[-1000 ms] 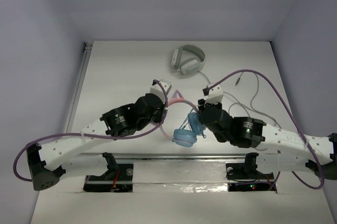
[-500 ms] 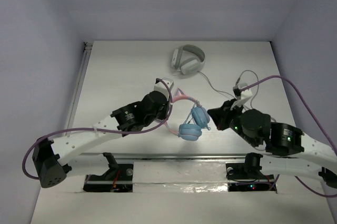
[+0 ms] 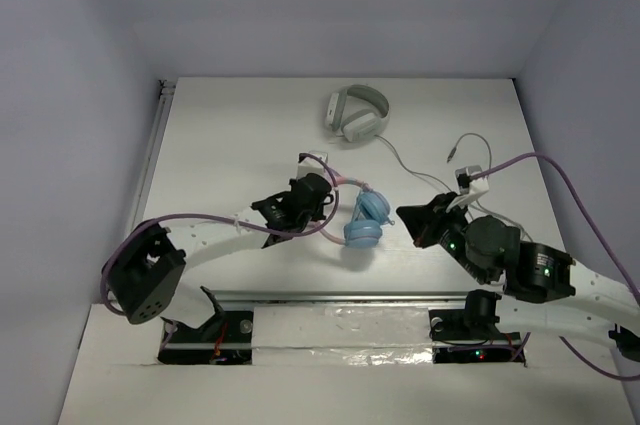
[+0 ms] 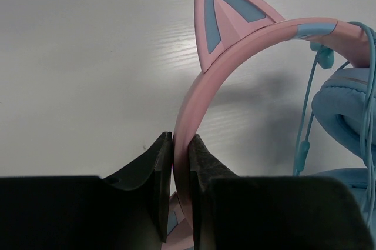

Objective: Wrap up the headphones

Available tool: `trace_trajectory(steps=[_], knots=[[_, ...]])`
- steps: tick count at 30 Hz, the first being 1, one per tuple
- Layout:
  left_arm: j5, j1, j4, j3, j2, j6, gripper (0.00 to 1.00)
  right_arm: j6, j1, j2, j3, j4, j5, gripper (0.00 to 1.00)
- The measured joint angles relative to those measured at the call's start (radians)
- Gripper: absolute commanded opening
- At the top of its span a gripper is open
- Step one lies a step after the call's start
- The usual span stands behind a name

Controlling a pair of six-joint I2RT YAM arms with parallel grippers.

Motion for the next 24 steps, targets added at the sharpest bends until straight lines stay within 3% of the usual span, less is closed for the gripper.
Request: trace_trajectory(steps=[2, 6, 14, 19, 23, 24], knots=[[-0.007, 0.02, 0.039, -0.018, 0.019, -0.003, 0.0, 0.008, 0.0, -0.003, -0.016, 0.01, 0.006, 0.01], [-0.02, 0.053, 0.1, -0.046, 0.05, -0.009, 0.16, 0.023, 0.0, -0.027, -0.034, 0.02, 0.01, 0.02], [-0.03, 0.075, 0.194, -0.048, 0.085, -0.029, 0.34, 0.03, 0.0, -0.079, -0.032, 0.023, 0.021, 0.03], [-0.055, 0.08, 0.189, -0.052, 0.041, -0.033, 0.49, 0.028, 0.0, -0.098, -0.008, 0.015, 0.031, 0.07], [-0.07, 0.08, 0.141, -0.063, -0.148, -0.035, 0.59, 0.023, 0.0, -0.135, 0.03, 0.015, 0.04, 0.19], [-0.07, 0.08, 0.136, -0.063, -0.206, -0.034, 0.66, 0.021, 0.0, -0.146, 0.04, 0.016, 0.043, 0.28]])
